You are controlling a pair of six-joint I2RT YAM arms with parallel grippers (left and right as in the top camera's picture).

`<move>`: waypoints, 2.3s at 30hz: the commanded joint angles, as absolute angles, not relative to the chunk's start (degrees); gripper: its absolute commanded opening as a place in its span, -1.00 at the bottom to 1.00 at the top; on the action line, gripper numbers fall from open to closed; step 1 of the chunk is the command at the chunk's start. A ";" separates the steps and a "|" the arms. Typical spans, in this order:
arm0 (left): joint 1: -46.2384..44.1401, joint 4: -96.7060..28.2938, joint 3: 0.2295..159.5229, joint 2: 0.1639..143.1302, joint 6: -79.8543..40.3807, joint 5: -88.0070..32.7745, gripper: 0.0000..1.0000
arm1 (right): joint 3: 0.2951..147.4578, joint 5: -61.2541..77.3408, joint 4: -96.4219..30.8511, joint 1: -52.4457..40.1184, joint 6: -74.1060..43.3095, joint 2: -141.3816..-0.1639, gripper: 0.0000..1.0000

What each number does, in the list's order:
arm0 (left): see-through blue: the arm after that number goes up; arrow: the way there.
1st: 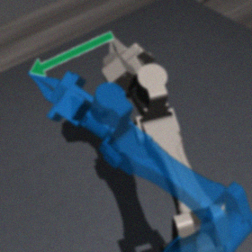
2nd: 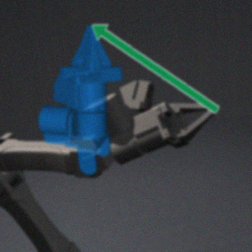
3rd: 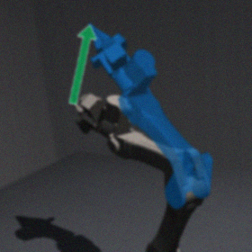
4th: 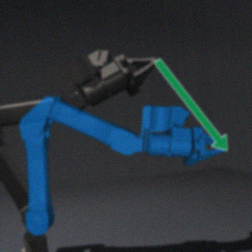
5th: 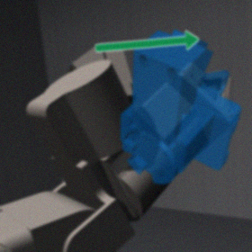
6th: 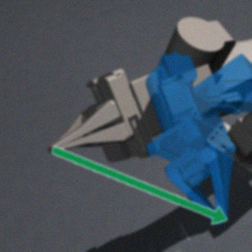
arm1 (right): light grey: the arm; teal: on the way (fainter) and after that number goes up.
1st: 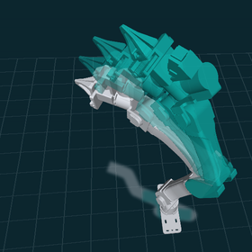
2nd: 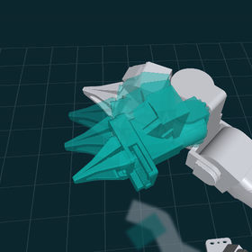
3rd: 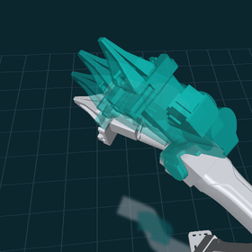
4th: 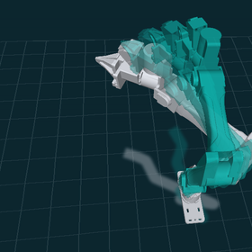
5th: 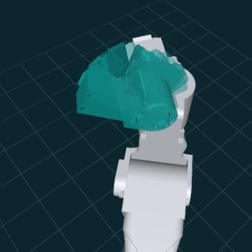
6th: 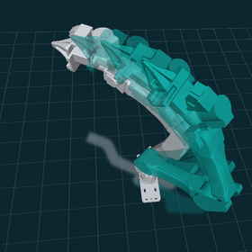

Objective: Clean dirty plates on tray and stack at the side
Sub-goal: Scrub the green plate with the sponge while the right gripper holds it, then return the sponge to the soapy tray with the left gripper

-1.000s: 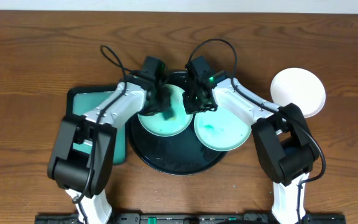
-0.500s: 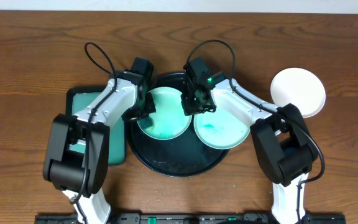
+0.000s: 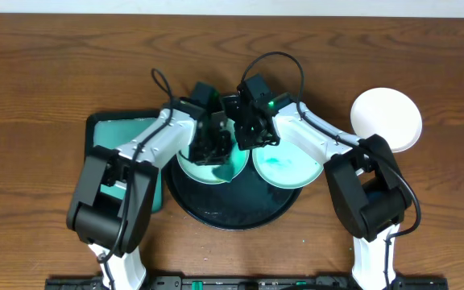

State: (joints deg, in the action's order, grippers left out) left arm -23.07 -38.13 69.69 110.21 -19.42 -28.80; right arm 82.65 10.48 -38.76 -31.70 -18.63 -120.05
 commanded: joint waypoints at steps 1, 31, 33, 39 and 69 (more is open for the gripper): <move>-25.54 -35.00 68.53 111.87 -21.41 -34.68 -0.85 | 80.40 11.44 -40.34 -33.06 -17.80 -121.75 -0.98; -17.56 -47.99 71.18 106.83 -27.59 4.89 -0.86 | 80.40 11.44 -42.02 -33.06 -17.80 -121.75 -0.97; -17.91 -48.75 71.18 103.70 -27.24 3.77 -0.86 | 80.40 11.44 -42.02 -33.06 -17.80 -121.75 -0.97; -17.91 -51.05 71.18 91.39 -27.24 1.52 -0.85 | 80.40 11.44 -42.02 -33.06 -17.78 -121.75 -0.97; 0.84 -49.78 69.21 105.23 -22.52 3.88 -0.85 | 80.40 11.49 -41.50 -33.06 -17.76 -121.75 -0.98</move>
State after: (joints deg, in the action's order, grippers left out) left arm 0.64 -50.15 69.67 105.34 -23.49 3.77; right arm 82.65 10.94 -39.99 -31.75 -18.65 -119.98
